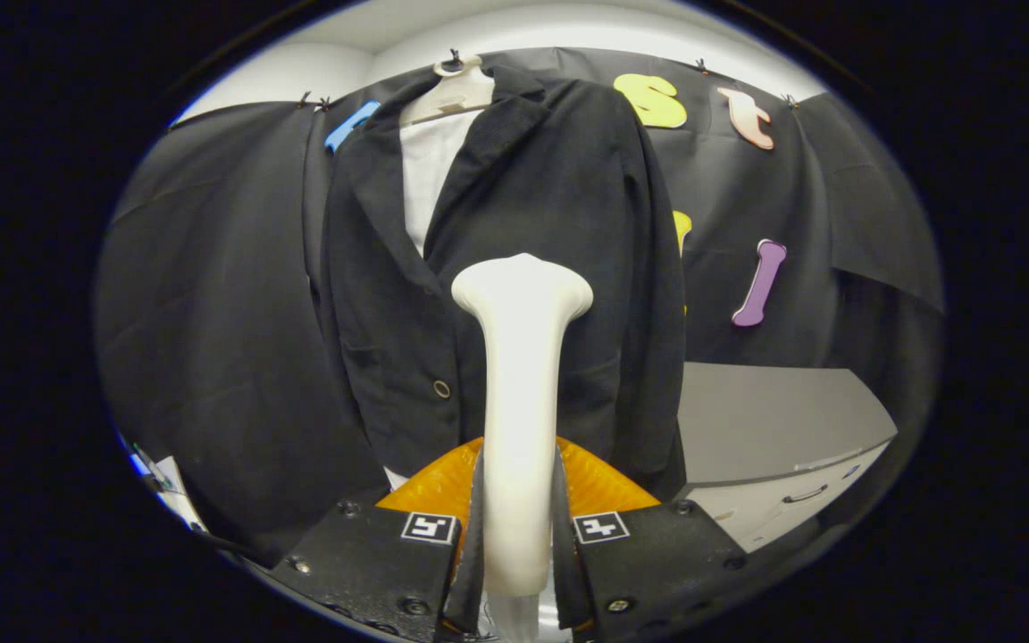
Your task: Iron the clothes twice with a garment steamer, once on the left side and once on the right side.
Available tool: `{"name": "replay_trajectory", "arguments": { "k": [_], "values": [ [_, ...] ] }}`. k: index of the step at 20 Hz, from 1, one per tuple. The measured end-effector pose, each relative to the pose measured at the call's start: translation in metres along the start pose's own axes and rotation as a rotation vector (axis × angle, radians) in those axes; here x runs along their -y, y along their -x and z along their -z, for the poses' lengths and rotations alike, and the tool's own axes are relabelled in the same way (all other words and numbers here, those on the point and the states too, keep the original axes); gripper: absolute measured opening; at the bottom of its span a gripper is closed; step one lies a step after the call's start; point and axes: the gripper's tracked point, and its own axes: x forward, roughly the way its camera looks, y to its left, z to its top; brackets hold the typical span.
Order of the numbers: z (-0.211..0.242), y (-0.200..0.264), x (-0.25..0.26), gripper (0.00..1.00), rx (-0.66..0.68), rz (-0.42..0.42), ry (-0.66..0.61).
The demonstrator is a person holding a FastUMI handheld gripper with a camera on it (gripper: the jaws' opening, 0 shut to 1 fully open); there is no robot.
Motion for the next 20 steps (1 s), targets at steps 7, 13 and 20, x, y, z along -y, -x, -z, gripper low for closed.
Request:
{"name": "replay_trajectory", "arguments": {
  "k": [7, 13, 20],
  "values": [
    [0.047, -0.008, 0.005, 0.35, -0.09, 0.011, 0.004],
    [0.081, -0.009, 0.001, 0.35, -0.141, 0.014, 0.024],
    [0.125, -0.01, 0.002, 0.34, -0.219, 0.014, 0.02]
  ]
}}
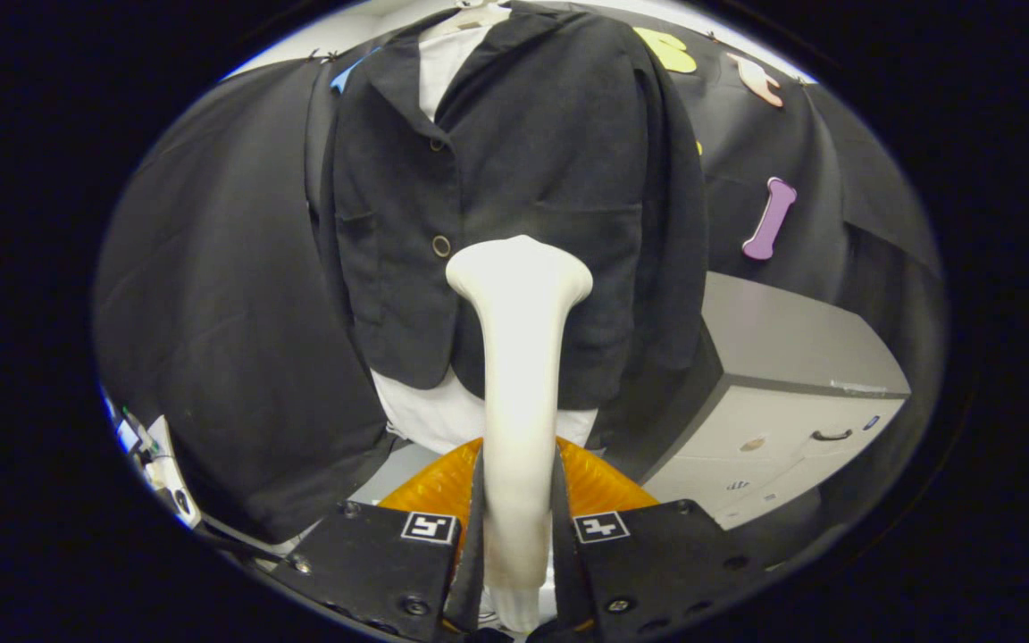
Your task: Iron the clothes twice with a garment steamer, once on the left side and once on the right side.
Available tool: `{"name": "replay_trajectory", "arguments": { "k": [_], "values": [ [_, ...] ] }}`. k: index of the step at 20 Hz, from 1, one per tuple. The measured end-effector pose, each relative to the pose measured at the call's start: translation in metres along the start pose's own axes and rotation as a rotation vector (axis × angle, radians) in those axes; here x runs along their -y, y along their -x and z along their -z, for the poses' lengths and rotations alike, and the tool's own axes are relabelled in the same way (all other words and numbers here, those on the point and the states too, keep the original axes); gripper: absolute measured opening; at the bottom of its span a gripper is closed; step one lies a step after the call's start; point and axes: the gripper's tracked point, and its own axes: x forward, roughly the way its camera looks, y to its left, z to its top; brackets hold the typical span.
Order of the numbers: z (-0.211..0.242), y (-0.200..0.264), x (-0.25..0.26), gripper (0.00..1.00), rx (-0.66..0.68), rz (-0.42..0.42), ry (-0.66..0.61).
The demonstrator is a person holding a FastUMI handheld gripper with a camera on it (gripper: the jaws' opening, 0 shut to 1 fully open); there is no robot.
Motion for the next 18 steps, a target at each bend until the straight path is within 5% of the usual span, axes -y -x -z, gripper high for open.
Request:
{"name": "replay_trajectory", "arguments": {
  "k": [7, 18],
  "values": [
    [0.014, 0.0, 0.006, 0.34, -0.03, 0.007, -0.024],
    [-0.082, 0.062, -0.032, 0.35, 0.157, -0.029, 0.012]
  ]
}}
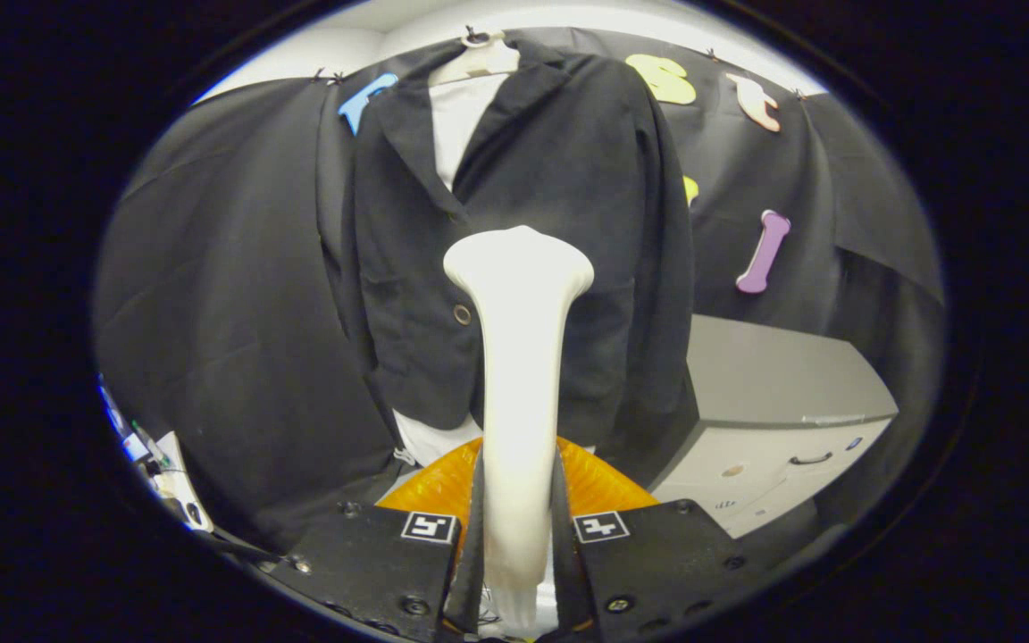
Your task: Iron the clothes twice with a garment steamer, once on the left side and once on the right side.
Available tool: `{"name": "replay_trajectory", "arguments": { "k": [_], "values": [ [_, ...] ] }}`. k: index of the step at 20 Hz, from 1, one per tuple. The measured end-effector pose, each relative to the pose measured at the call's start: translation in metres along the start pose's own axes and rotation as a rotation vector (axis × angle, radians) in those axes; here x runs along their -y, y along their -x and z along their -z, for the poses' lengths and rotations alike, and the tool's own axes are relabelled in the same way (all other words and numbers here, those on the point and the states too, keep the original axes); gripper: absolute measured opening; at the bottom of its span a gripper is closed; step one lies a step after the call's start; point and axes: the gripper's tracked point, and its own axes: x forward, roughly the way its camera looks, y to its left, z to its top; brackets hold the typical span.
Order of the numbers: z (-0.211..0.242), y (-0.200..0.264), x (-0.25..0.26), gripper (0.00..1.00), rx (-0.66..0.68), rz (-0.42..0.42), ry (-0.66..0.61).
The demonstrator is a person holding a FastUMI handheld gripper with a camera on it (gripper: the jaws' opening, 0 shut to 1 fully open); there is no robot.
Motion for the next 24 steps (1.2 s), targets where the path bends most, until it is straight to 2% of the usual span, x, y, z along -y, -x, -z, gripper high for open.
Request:
{"name": "replay_trajectory", "arguments": {
  "k": [7, 15, 20, 24],
  "values": [
    [-0.081, 0.012, -0.07, 0.34, 0.129, -0.076, 0.045],
    [-0.141, -0.01, -0.137, 0.34, 0.209, -0.117, 0.091],
    [-0.159, -0.033, -0.156, 0.34, 0.218, -0.117, 0.099],
    [-0.151, -0.049, -0.153, 0.34, 0.183, -0.109, 0.1]
  ]
}}
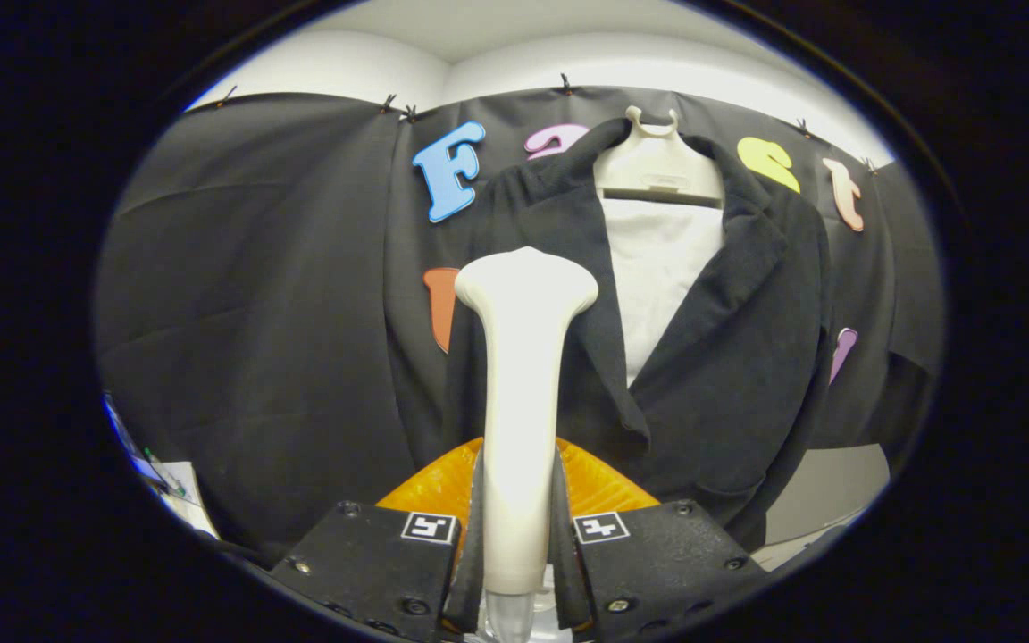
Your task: Iron the clothes twice with a garment steamer, once on the left side and once on the right side.
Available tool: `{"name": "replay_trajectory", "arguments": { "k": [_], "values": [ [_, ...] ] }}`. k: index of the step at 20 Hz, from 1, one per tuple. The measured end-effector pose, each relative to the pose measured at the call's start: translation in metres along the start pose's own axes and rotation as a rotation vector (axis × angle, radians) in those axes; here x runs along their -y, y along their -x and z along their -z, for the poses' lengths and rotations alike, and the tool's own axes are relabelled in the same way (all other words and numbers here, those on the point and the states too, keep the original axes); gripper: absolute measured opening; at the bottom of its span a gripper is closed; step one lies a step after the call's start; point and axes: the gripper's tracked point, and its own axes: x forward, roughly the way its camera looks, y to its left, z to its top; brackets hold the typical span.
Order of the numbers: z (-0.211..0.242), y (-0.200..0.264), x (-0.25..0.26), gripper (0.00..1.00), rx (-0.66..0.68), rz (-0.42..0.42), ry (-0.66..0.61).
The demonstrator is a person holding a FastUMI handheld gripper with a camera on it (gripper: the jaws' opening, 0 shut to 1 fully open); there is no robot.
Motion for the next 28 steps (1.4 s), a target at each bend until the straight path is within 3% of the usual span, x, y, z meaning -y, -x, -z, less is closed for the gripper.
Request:
{"name": "replay_trajectory", "arguments": {
  "k": [28],
  "values": [
    [0.145, -0.017, 0.024, 0.35, -0.26, 0.009, -0.028]
  ]
}}
